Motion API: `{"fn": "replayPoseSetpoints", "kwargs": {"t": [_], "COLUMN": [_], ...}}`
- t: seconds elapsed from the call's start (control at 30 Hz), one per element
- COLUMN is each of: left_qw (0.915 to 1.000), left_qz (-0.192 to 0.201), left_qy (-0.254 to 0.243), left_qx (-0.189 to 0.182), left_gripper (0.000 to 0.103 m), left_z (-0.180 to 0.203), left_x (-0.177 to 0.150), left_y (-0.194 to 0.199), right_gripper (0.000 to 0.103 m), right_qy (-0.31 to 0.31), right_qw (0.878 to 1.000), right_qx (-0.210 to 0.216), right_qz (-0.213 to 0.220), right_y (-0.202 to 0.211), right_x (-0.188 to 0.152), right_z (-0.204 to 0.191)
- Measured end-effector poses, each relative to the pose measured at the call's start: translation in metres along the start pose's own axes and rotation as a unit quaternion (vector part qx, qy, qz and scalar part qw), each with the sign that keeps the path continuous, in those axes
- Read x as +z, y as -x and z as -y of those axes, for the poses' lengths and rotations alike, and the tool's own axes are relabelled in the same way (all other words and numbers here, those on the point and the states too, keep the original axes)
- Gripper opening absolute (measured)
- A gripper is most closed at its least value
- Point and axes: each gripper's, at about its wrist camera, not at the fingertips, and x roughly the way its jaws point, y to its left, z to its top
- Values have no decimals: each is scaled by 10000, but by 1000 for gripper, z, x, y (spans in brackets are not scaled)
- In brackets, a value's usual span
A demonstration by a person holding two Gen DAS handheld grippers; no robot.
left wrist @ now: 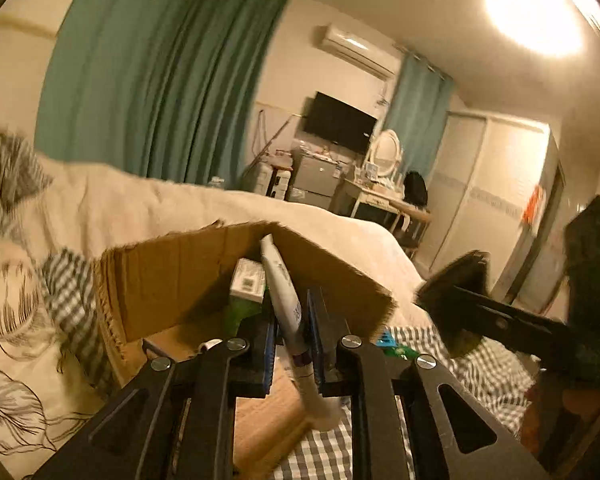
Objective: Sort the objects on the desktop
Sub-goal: 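Carry the tube and black pouch into the cardboard box and release both, then grasp the white lace cloth with the right tool while the left grasps the tissue pack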
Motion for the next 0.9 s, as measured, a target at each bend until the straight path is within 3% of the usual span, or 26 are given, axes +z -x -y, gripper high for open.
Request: {"fn": "replayPoseSetpoints", "kwargs": {"t": [0.13, 0.2, 0.23, 0.27, 0.3, 0.33, 0.4, 0.57, 0.73, 0.83, 0.9], "left_qw": [9993, 9993, 9994, 9994, 9990, 9985, 9977, 9981, 9997, 9991, 9989], "left_qz": [-48, -19, -34, -103, -164, -147, 151, 168, 10, -111, -135], "left_qy": [341, 350, 332, 296, 276, 284, 314, 105, -232, -338, -322], "left_qx": [-110, -165, -100, 119, 310, 452, 581, 579, 93, -208, -317], "left_gripper": [16, 17, 28, 54, 71, 79, 79, 79, 83, 94, 95], "left_z": [-19, -20, -19, -19, -19, -20, -20, -6, 38, 70, 88], "left_x": [-4, -5, -6, -7, -9, -10, -12, -8, -18, -42, -69], "left_y": [2, 4, 2, -3, -6, -7, 1, 10, 19, 14, 8], "right_gripper": [80, 81, 87, 93, 93, 93, 93, 93, 93, 93, 93], "right_qy": [-207, -391, -454, -518, -520, -475, -290, 147, 25, -354, -627], "right_qw": [9990, 9985, 9983, 9981, 9982, 9985, 9991, 9948, 9893, 9863, 9835], "right_qx": [-106, -84, -97, -140, -164, -188, -284, -982, -1454, -1611, -1694], "right_qz": [-394, -381, -363, -319, -255, -196, -102, 215, 120, 75, 36], "right_y": [-43, -50, -50, -47, -42, -36, -23, 37, 76, 80, 78], "right_x": [10, 11, 11, 11, 7, 4, -2, -28, -66, -92, -110], "right_z": [2, 7, 9, 11, 11, 11, 9, 18, 55, 85, 108]}}
